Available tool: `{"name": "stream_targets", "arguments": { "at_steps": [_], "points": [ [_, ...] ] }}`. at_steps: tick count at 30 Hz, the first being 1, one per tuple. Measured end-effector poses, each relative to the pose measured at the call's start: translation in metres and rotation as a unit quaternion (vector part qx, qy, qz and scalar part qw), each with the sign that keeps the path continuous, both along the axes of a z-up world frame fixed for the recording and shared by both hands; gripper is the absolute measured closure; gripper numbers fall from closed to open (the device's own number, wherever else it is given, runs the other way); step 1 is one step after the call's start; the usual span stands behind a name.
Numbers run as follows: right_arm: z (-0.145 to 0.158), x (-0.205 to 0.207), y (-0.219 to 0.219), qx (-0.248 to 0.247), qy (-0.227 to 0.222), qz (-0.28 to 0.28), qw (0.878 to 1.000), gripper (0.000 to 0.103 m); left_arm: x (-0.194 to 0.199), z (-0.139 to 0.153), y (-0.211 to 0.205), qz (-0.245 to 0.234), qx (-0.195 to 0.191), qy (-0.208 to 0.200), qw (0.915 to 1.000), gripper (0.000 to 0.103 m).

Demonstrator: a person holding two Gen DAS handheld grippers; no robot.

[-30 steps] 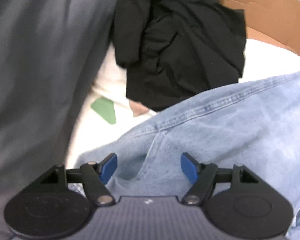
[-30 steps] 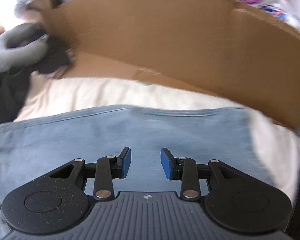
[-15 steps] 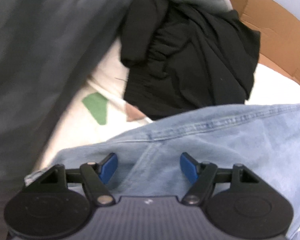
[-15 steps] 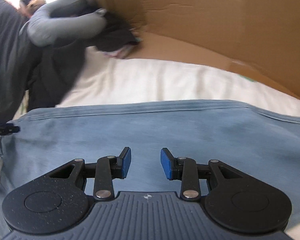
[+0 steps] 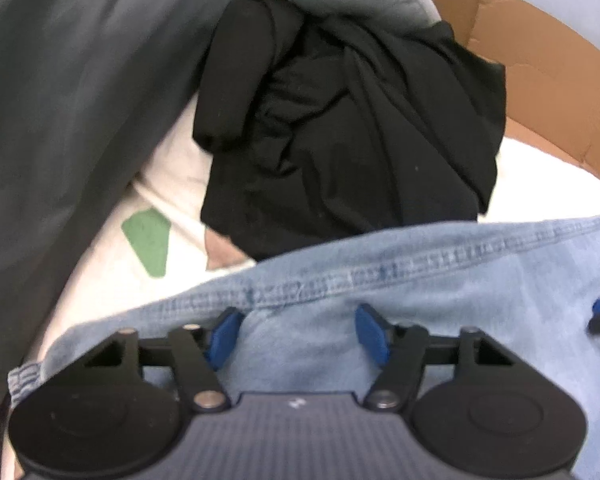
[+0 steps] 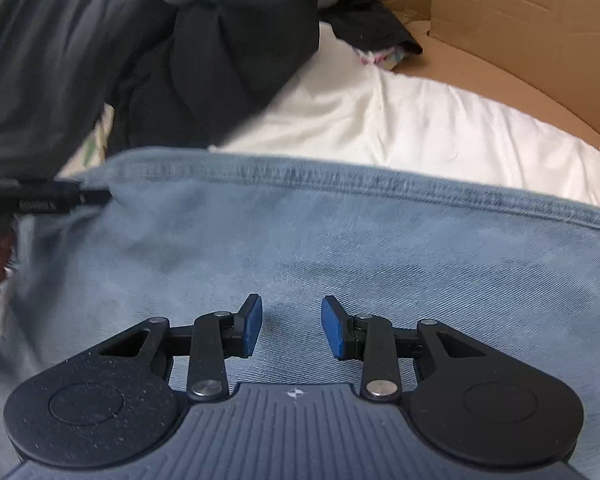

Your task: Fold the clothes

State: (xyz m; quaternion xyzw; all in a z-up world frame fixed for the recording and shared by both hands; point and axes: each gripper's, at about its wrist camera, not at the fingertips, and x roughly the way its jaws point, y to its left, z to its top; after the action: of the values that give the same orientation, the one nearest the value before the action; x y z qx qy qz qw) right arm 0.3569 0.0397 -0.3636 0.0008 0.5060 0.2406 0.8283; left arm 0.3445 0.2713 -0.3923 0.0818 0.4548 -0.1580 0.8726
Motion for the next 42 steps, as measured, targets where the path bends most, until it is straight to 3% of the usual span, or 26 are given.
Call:
{"name": "stream_targets", "arguments": {
  "at_steps": [5, 8, 12, 16, 17, 18, 19, 20, 26, 28, 30, 33, 39, 42],
  "points": [
    [-0.008, 0.010, 0.012, -0.008, -0.032, -0.021, 0.999, 0.063, -0.002, -0.005, -0.005, 0.013, -0.001, -0.032, 0.9994, 0.041],
    [-0.009, 0.018, 0.020, -0.013, -0.052, -0.028, 0.998, 0.063, -0.004, -0.005, -0.005, 0.023, -0.006, -0.050, 0.9985, 0.050],
    [-0.008, 0.026, 0.031, -0.022, -0.080, -0.024, 0.996, 0.063, 0.000, -0.003, -0.007, 0.029, -0.003, -0.063, 0.9976, 0.054],
    [-0.007, 0.044, 0.037, -0.024, -0.080, -0.033, 0.996, 0.064, 0.003, -0.003, -0.009, 0.031, -0.002, -0.070, 0.9971, 0.055],
    [-0.007, 0.047, 0.039, -0.026, -0.078, -0.035, 0.996, 0.063, 0.004, -0.003, -0.009, 0.032, -0.003, -0.072, 0.9969, 0.059],
    [-0.006, 0.049, 0.042, -0.032, -0.078, -0.035, 0.996, 0.063, 0.006, -0.003, -0.009, 0.032, -0.009, -0.071, 0.9969, 0.093],
    [-0.006, 0.049, 0.044, -0.037, -0.081, -0.034, 0.995, 0.063, 0.010, -0.003, -0.009, 0.035, -0.014, -0.066, 0.9971, 0.102],
    [-0.007, 0.048, 0.045, -0.041, -0.084, -0.033, 0.995, 0.063, 0.016, -0.003, -0.011, 0.043, -0.013, -0.059, 0.9973, 0.103],
    [-0.006, 0.056, 0.050, -0.049, -0.069, -0.044, 0.995, 0.064, 0.022, 0.006, -0.012, 0.049, -0.012, -0.053, 0.9973, 0.100],
    [-0.005, 0.060, 0.050, -0.049, -0.063, -0.047, 0.996, 0.064, 0.017, 0.013, -0.007, 0.046, -0.009, -0.054, 0.9974, 0.093],
    [-0.005, 0.063, 0.049, -0.042, -0.059, -0.053, 0.996, 0.063, 0.008, 0.020, -0.005, 0.032, -0.002, -0.058, 0.9978, 0.076],
    [-0.006, 0.064, 0.048, -0.033, -0.057, -0.067, 0.996, 0.063, -0.009, 0.031, -0.003, 0.020, 0.000, -0.057, 0.9982, 0.065],
    [-0.005, 0.068, 0.049, -0.029, -0.078, -0.066, 0.994, 0.064, -0.027, 0.036, -0.026, 0.002, -0.012, -0.037, 0.9992, 0.057],
    [-0.003, 0.088, 0.045, -0.014, -0.058, -0.076, 0.995, 0.076, -0.029, 0.021, -0.046, -0.004, -0.001, -0.028, 0.9996, 0.057]
  ]
}}
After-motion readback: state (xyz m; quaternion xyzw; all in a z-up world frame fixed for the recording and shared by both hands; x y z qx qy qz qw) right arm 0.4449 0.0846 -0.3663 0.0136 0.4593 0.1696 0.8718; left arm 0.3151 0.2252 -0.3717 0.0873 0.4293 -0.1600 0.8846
